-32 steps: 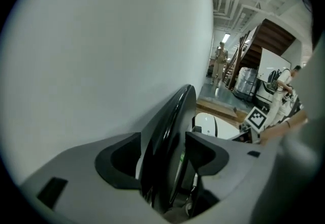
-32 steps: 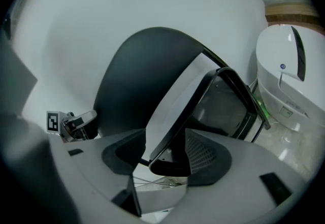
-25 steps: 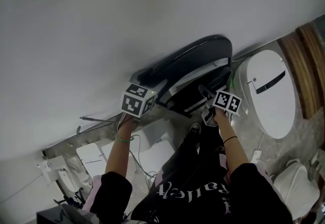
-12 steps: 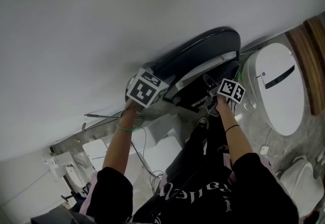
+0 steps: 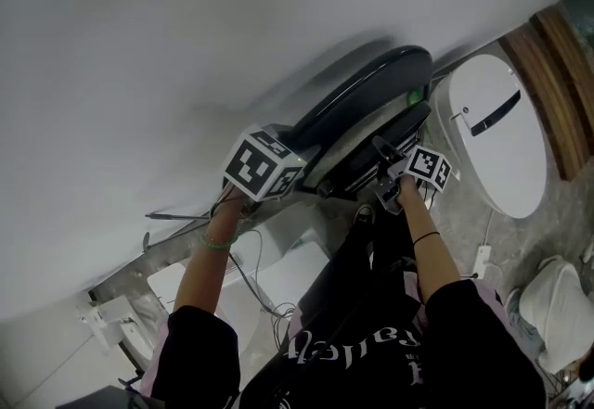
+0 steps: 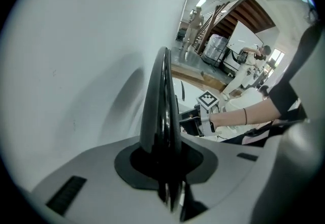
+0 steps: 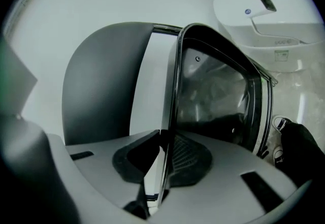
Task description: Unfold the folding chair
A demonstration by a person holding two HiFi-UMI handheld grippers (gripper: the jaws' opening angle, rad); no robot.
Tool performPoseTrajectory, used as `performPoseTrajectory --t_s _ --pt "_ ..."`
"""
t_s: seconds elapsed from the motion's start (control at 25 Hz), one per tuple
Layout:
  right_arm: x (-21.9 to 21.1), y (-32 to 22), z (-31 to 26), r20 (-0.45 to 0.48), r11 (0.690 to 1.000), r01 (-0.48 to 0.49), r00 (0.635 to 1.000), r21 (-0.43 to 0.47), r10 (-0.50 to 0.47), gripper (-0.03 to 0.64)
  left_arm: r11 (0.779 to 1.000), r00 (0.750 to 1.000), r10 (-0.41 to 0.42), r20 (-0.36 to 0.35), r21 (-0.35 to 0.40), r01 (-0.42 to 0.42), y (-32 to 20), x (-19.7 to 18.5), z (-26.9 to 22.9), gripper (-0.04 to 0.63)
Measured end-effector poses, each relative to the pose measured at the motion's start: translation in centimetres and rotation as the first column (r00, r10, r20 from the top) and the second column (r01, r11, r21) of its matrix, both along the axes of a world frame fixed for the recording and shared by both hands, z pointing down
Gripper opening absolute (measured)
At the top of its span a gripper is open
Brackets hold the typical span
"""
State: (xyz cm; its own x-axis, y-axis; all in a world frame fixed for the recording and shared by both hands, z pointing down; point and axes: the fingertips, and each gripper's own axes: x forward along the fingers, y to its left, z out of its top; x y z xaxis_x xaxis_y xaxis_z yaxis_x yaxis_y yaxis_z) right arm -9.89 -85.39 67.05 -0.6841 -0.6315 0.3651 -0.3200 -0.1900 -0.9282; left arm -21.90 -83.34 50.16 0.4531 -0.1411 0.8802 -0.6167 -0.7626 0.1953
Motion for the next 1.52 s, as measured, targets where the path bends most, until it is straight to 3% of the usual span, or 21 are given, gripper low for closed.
performPoseTrajectory --t_s 0.32,0.56,0.72,1.12,1.24,1.52 --pt "2.9 5.4 -0.6 0.000 0.997 -0.065 0.998 -0.038 0.065 0.057 0.996 0.995 0.091 -0.043 -0.012 -0.092 5.1 3.0 -1.1 0.058" --pt "6.8 12.7 -0.8 0.026 0.994 -0.107 0.994 -0.032 0.108 0.058 0.985 0.985 0.171 -0.025 0.007 -0.171 11.8 7.2 -1.4 0.058" --pt "8.9 13.9 -1.1 0.032 0.992 -0.127 0.991 -0.026 0.128 0.061 0.979 0.979 0.202 -0.015 0.011 -0.202 13.0 9.3 -1.8 0.058" --pt "14.9 24.3 -2.1 0.098 0.997 -0.081 0.992 -0.001 0.081 0.064 0.983 0.981 0.178 0.073 0.020 -0.180 25.3 16.3 -3.4 0.058" --pt "15.0 25.6 -1.4 0.084 0.998 -0.065 0.994 -0.003 0.065 0.064 0.986 0.982 0.165 0.088 -0.006 -0.166 26.9 16.2 -2.6 0.058" --pt "14.7 30.0 -0.8 0.051 1.000 -0.006 0.999 -0.026 0.007 0.064 0.994 0.993 0.104 0.051 -0.043 -0.102 30.8 15.3 -1.8 0.058"
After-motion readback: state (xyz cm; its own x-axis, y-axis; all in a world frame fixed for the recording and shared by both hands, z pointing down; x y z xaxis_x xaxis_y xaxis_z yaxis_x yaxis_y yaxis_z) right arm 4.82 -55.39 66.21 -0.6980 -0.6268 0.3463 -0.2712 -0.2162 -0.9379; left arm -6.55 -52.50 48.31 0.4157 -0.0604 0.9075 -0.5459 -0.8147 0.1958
